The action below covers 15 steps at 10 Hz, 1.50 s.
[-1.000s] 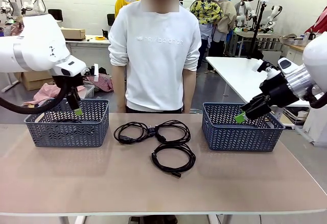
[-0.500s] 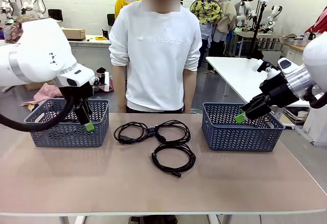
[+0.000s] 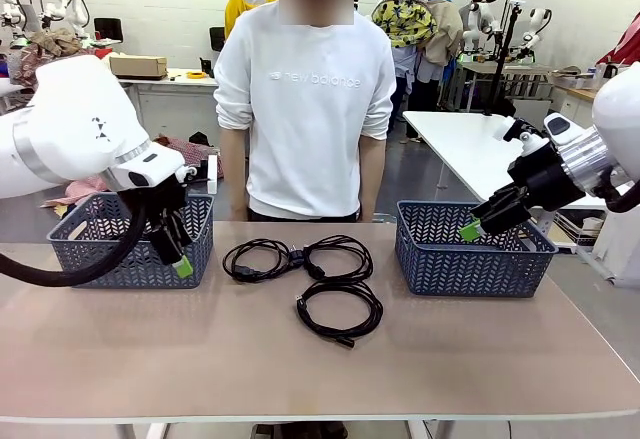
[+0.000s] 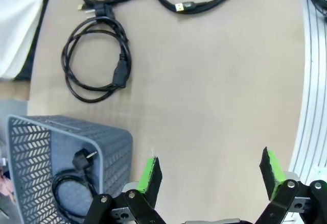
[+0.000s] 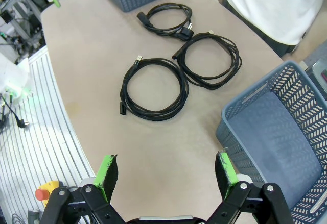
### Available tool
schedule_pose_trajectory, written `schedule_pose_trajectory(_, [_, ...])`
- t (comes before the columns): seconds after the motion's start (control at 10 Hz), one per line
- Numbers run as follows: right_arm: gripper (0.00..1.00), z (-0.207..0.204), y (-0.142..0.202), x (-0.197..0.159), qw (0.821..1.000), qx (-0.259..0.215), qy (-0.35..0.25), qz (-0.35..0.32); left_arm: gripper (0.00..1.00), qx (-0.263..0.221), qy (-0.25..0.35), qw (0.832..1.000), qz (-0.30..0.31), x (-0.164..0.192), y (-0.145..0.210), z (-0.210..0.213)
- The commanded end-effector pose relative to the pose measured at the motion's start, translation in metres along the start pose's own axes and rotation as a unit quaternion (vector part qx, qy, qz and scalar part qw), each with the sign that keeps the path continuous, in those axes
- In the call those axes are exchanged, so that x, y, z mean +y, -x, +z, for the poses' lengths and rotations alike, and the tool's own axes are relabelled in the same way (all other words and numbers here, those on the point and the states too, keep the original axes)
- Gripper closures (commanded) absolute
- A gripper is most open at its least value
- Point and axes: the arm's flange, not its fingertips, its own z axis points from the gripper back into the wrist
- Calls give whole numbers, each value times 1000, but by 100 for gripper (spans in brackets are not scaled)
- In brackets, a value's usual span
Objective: Organize the cables according to human instructions.
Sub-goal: Pick up a bundle of cables and place it in the basket indicated by the human.
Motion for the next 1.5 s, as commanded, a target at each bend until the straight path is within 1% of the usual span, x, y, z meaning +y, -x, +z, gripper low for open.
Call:
schedule_pose_trajectory(0.0, [0,-1,-1,-3,1000,-14,-9,9,0,-4,4,1000,-31,-4,8,-1])
schedule_pose_trajectory(0.1, [0,-1,-1,-3,1000,-14,-9,9,0,0,0,1000,0,0,0,0])
schedule_pose_trajectory(1.4, [0,-1,-1,-3,1000,-14,-9,9,0,0,0,1000,0,0,0,0])
